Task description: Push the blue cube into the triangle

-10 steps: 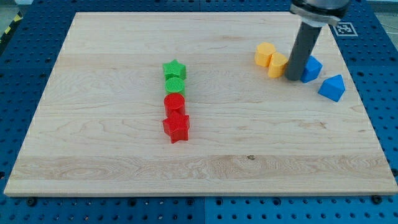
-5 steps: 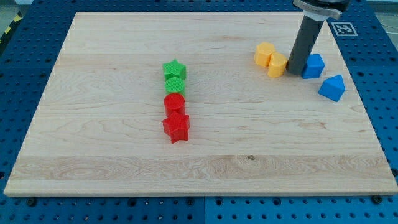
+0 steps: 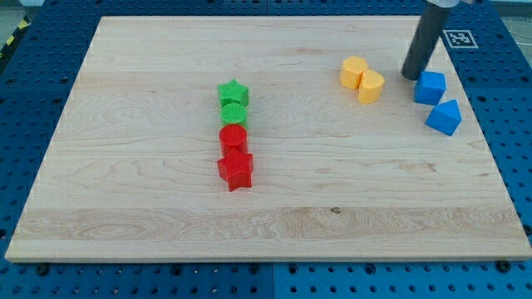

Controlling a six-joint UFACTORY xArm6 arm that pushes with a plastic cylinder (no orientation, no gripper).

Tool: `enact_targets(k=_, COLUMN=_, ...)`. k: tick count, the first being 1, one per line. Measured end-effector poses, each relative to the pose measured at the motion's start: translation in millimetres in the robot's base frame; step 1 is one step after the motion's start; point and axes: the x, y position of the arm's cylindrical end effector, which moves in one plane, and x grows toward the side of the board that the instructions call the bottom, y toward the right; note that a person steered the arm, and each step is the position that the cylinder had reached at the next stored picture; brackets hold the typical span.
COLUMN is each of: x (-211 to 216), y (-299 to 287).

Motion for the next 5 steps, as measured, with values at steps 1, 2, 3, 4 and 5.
enact_targets(k=1, x=6, y=12)
enact_targets(k=2, x=6, y=12)
enact_targets(k=3, x=14, y=12)
enact_targets(k=4, x=18, y=12)
enact_targets(k=5, x=25, y=12)
